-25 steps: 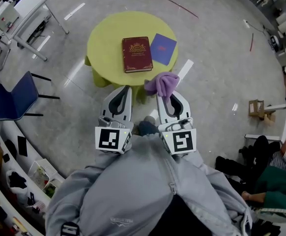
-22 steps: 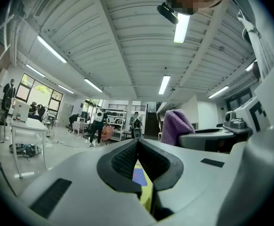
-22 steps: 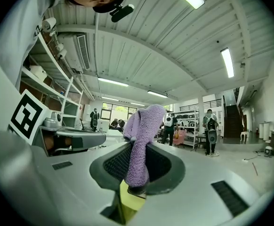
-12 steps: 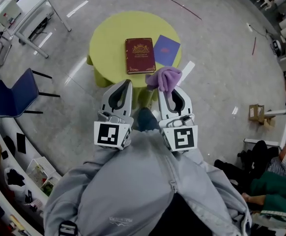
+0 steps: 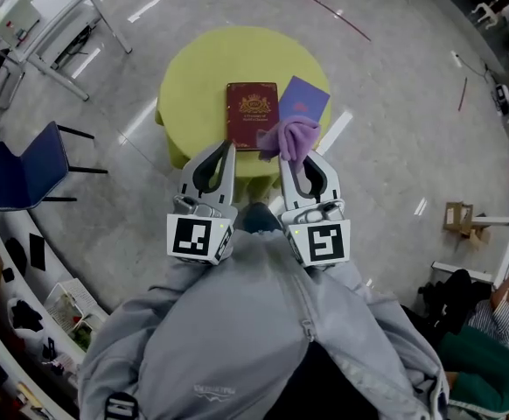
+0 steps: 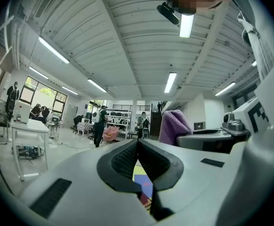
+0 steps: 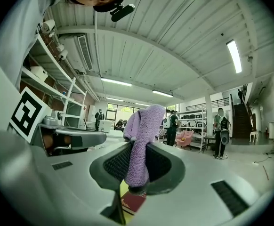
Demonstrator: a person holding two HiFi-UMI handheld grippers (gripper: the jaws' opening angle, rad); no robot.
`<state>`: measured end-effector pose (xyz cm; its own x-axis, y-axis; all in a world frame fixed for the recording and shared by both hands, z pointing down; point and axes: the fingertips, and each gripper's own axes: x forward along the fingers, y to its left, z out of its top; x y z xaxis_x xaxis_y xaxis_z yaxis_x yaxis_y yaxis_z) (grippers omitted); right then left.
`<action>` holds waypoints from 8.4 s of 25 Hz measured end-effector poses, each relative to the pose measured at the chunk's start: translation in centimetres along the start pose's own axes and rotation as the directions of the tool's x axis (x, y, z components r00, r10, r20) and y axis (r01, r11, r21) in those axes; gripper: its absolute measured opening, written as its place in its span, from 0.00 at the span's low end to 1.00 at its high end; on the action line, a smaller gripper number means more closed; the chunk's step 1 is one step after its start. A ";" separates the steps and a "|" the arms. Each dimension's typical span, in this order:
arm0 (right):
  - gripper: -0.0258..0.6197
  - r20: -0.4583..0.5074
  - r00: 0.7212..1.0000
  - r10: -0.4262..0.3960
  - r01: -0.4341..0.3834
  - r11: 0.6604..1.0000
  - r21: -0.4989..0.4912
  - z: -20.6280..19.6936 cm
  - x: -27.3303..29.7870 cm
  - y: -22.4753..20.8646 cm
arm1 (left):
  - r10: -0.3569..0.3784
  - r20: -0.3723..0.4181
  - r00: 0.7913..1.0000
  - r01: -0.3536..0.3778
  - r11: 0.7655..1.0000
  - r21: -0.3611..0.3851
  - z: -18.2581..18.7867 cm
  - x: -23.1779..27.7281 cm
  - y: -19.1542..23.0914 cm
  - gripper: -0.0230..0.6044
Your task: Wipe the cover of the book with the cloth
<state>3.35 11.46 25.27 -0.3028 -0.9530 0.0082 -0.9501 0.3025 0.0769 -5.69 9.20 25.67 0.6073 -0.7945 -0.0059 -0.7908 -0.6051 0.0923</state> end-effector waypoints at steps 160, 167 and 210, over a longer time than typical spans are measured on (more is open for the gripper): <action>0.17 -0.989 0.097 0.110 -0.806 0.591 -0.014 -33.5 22.5 -18.1 | -0.124 -0.730 0.672 -0.069 0.971 -0.228 -31.1 10.8 8.6 0.07; 0.17 -0.981 0.153 0.123 -0.787 0.616 -0.045 -31.1 21.8 -18.0 | -0.143 -0.741 0.657 -0.046 0.972 -0.229 -31.5 10.3 8.1 0.07; 0.17 -0.958 0.089 0.273 -0.978 0.207 -0.032 -30.9 25.7 1.6 | -0.154 -0.746 0.648 -0.064 0.965 -0.255 -31.8 10.1 8.5 0.06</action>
<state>-3.64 -13.02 56.46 -0.2136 -0.0172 0.9768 0.1020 0.9940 0.0398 -3.87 -2.31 58.10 0.5724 -0.3835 0.7248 -0.7825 -0.5197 0.3430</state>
